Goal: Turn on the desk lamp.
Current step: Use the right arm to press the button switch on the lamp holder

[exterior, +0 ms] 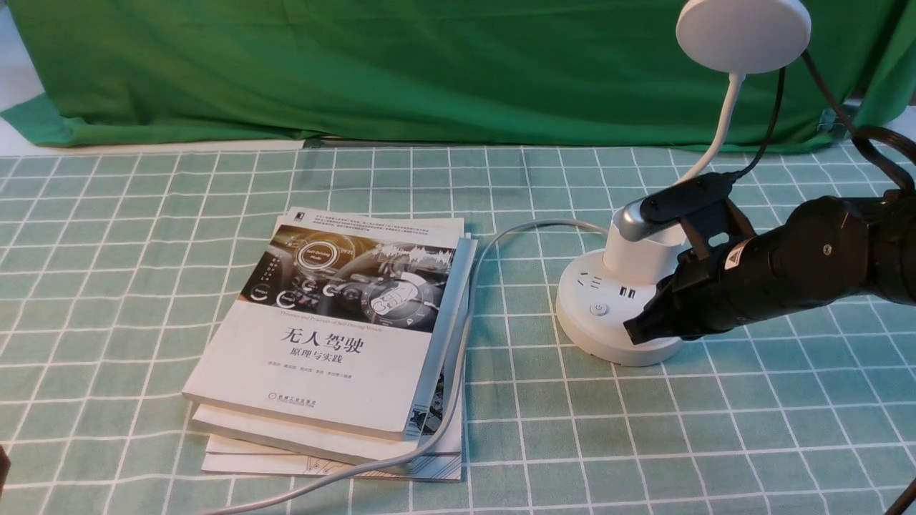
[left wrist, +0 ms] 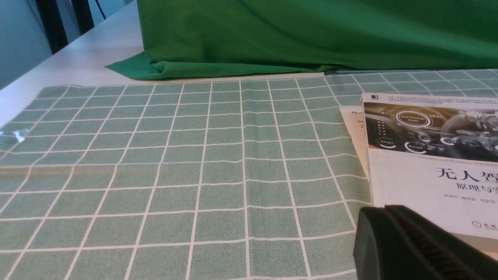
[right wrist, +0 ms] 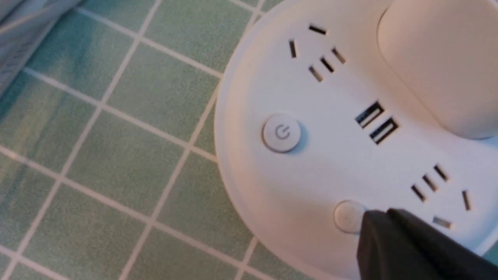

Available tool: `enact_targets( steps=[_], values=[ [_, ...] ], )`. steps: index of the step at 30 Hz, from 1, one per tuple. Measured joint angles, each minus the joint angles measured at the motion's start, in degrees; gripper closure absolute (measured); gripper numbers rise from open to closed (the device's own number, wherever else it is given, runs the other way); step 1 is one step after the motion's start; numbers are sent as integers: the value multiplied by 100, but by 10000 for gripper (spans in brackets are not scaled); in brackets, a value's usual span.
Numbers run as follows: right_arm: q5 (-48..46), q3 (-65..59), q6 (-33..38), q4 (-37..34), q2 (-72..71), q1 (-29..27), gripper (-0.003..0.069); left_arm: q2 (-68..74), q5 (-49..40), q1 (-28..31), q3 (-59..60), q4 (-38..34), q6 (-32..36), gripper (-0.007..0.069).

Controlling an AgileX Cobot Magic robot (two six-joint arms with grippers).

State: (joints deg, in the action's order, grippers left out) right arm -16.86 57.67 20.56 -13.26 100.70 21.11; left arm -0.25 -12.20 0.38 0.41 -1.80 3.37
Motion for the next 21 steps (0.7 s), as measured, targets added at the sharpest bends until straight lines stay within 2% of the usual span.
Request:
enact_targets(
  steps=[21],
  values=[
    [184,7,0,-19,213,13,631,0,0,0,0,0,0,603]
  ],
)
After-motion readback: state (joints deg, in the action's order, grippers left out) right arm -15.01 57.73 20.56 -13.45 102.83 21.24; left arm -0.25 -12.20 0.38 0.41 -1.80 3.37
